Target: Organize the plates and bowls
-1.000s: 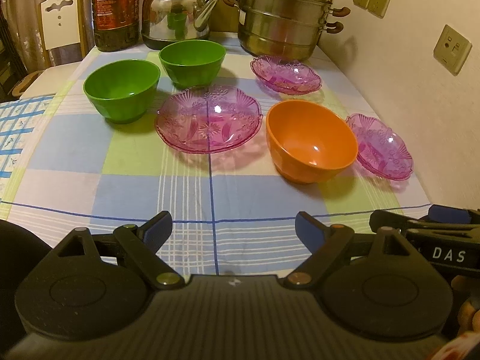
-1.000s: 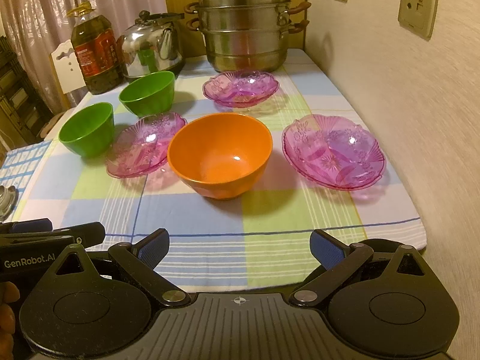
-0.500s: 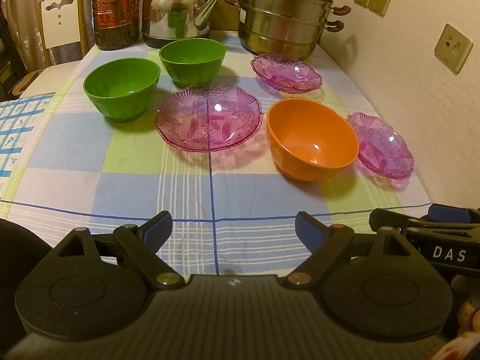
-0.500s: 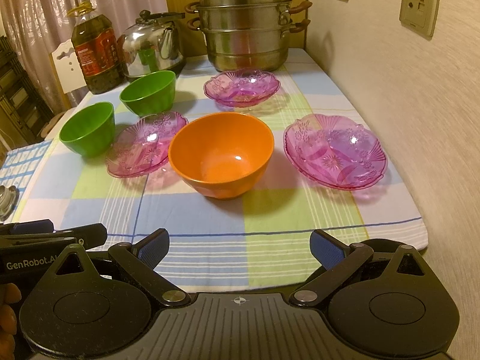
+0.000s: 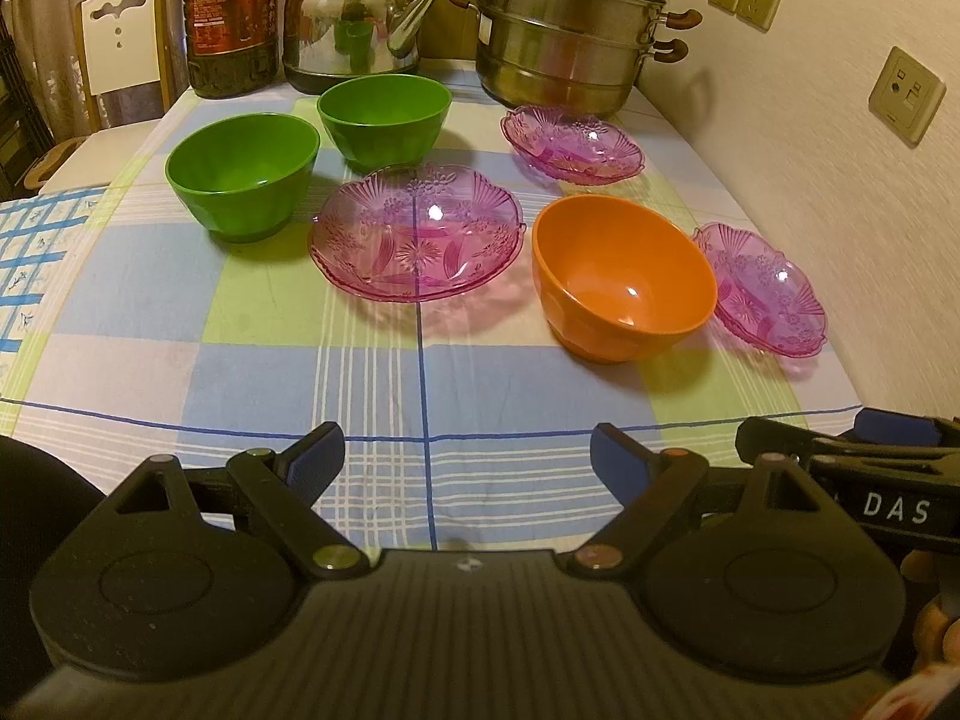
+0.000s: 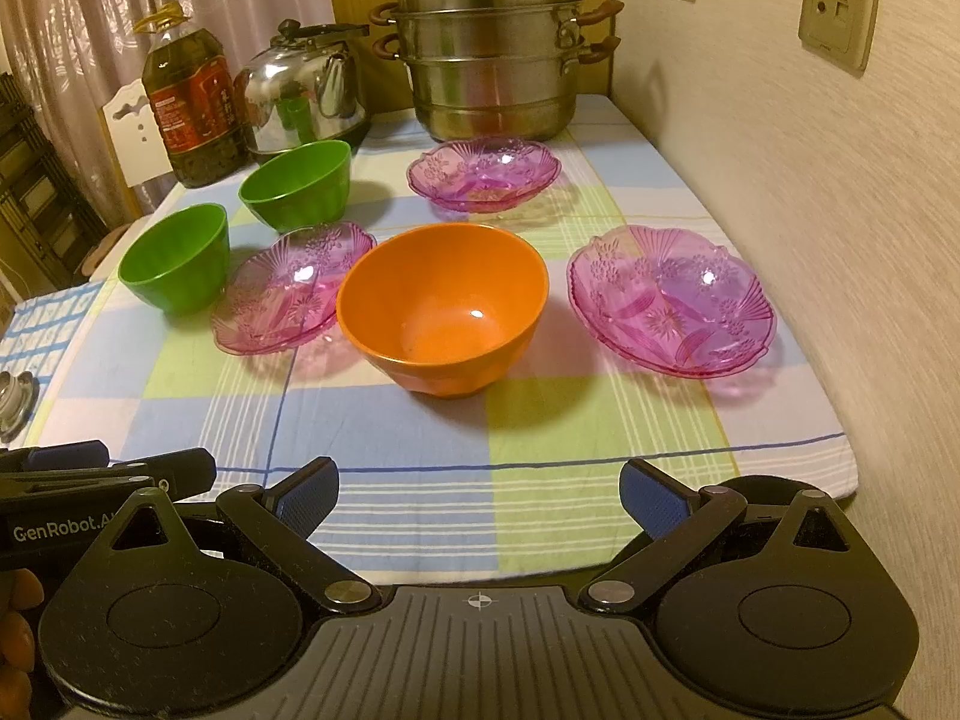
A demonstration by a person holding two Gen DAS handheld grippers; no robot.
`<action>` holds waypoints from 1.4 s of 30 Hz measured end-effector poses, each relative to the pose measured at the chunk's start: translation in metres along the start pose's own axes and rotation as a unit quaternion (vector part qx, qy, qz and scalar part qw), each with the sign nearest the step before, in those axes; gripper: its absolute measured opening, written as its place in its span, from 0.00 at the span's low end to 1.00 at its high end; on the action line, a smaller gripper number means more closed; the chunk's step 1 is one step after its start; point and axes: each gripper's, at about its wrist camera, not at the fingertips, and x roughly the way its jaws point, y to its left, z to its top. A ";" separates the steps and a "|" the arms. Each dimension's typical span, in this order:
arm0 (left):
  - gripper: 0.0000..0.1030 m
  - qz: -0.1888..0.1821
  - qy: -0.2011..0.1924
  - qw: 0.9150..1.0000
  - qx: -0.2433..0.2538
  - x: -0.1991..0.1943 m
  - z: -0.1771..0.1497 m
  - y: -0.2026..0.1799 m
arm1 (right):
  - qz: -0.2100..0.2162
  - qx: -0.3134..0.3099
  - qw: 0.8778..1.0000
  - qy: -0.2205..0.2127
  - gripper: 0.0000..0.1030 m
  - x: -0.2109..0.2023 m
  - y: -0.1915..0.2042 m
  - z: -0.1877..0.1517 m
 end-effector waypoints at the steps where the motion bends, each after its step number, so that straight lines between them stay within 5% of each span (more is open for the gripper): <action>1: 0.85 0.000 0.001 1.000 0.000 0.000 0.000 0.000 | 0.000 0.000 1.000 0.000 0.97 0.000 0.000 0.000; 42: 0.85 0.003 0.007 1.000 -0.003 0.003 0.001 0.005 | 0.002 0.001 1.000 0.006 0.97 0.006 0.006 -0.003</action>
